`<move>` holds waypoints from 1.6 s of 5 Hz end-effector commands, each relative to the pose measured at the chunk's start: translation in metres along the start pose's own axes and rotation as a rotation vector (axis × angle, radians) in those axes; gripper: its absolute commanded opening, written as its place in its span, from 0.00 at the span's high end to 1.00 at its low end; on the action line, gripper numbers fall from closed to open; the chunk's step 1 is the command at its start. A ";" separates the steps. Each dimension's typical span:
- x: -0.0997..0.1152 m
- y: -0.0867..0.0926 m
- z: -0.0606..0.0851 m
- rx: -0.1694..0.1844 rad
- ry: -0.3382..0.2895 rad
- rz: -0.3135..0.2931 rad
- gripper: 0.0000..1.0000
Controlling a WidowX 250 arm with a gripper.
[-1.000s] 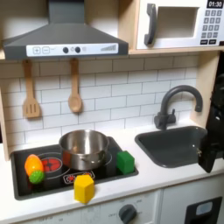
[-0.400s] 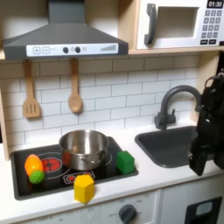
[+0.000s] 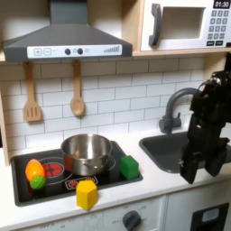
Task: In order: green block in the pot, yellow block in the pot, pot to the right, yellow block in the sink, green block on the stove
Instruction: 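Put the green block in the pot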
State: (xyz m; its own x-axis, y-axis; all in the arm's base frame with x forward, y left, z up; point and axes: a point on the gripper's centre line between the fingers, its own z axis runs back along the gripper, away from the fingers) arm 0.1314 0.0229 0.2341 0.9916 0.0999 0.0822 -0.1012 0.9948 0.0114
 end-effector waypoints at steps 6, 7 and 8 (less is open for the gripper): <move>0.089 0.020 -0.018 0.028 -0.008 0.133 0.00; 0.096 0.021 -0.022 0.037 -0.005 0.135 0.00; 0.107 0.023 -0.024 0.043 -0.010 0.131 0.00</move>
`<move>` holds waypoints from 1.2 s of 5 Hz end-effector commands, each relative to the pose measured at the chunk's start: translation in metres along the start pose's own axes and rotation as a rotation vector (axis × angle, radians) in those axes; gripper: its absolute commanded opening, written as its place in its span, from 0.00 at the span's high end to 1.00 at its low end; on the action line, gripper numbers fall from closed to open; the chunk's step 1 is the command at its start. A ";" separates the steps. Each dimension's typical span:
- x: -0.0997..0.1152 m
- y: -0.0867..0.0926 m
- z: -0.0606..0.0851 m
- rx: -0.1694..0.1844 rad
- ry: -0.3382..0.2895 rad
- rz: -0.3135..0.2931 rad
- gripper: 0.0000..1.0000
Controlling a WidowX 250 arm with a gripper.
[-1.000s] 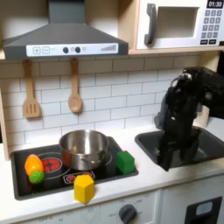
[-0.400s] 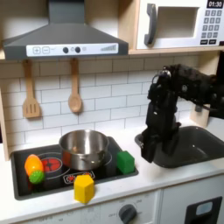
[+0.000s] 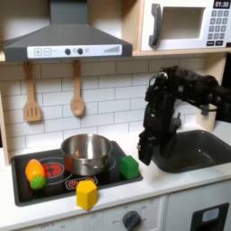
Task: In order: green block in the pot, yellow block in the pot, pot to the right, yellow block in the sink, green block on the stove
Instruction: 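Put the green block in the pot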
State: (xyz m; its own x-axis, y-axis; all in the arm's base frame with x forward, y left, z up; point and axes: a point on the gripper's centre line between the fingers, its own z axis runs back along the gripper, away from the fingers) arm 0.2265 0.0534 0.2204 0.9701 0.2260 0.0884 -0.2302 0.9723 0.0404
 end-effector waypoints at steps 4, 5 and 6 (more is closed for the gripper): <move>0.043 0.001 -0.016 0.030 0.004 0.024 0.00; 0.050 -0.003 -0.024 0.026 0.015 0.018 0.00; 0.057 -0.002 -0.030 0.031 0.022 0.025 0.00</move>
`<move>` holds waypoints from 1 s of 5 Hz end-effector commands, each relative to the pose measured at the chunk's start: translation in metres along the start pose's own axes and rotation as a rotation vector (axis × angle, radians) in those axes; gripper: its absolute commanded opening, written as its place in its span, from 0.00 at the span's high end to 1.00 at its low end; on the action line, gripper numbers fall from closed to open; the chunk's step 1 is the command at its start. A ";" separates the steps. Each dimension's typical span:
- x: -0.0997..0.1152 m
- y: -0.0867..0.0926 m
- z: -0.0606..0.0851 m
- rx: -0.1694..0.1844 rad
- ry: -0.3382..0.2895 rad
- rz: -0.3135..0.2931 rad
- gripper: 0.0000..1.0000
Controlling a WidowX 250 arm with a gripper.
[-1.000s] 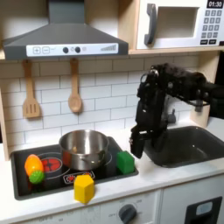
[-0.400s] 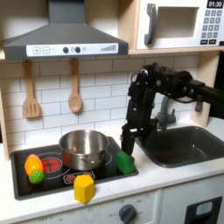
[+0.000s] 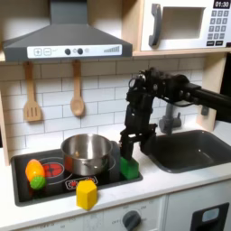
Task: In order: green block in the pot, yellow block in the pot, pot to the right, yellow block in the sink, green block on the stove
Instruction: 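Put the green block in the pot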
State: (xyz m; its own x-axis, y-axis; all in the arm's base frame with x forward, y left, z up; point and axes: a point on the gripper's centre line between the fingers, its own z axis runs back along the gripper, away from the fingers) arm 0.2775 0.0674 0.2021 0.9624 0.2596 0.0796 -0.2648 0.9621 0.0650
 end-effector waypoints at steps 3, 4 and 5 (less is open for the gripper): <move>0.008 -0.008 -0.022 0.005 0.041 -0.027 0.00; 0.012 -0.010 -0.026 0.004 0.037 -0.033 0.00; 0.015 -0.011 -0.031 0.000 0.042 -0.037 0.00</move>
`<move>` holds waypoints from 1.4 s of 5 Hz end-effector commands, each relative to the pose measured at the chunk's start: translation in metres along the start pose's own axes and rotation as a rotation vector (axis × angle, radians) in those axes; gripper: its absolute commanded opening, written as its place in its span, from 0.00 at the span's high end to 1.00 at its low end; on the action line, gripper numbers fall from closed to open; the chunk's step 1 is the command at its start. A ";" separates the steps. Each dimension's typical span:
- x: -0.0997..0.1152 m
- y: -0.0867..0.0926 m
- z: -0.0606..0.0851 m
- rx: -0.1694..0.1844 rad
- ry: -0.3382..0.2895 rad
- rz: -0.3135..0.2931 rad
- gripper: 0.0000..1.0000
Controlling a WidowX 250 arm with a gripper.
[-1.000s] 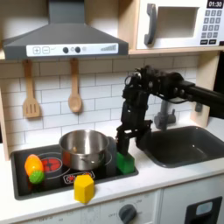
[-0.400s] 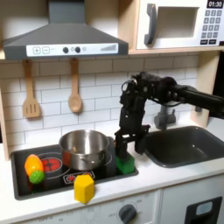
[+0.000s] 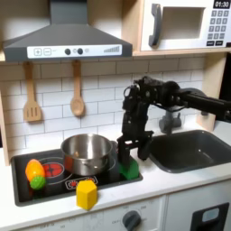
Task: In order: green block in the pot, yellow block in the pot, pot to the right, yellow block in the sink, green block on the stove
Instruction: 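Put the green block in the pot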
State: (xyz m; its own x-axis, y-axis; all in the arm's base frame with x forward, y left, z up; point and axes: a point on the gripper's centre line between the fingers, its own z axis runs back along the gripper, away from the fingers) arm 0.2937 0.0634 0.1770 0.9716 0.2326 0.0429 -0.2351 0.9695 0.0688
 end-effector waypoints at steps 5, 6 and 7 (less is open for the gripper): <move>0.011 -0.020 -0.032 -0.001 0.047 -0.063 0.00; 0.013 -0.023 -0.034 0.000 0.055 -0.066 0.00; 0.013 -0.021 -0.035 -0.004 0.064 -0.053 0.88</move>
State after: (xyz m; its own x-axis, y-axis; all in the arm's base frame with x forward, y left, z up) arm 0.3126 0.0472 0.1418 0.9826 0.1848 -0.0186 -0.1833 0.9811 0.0615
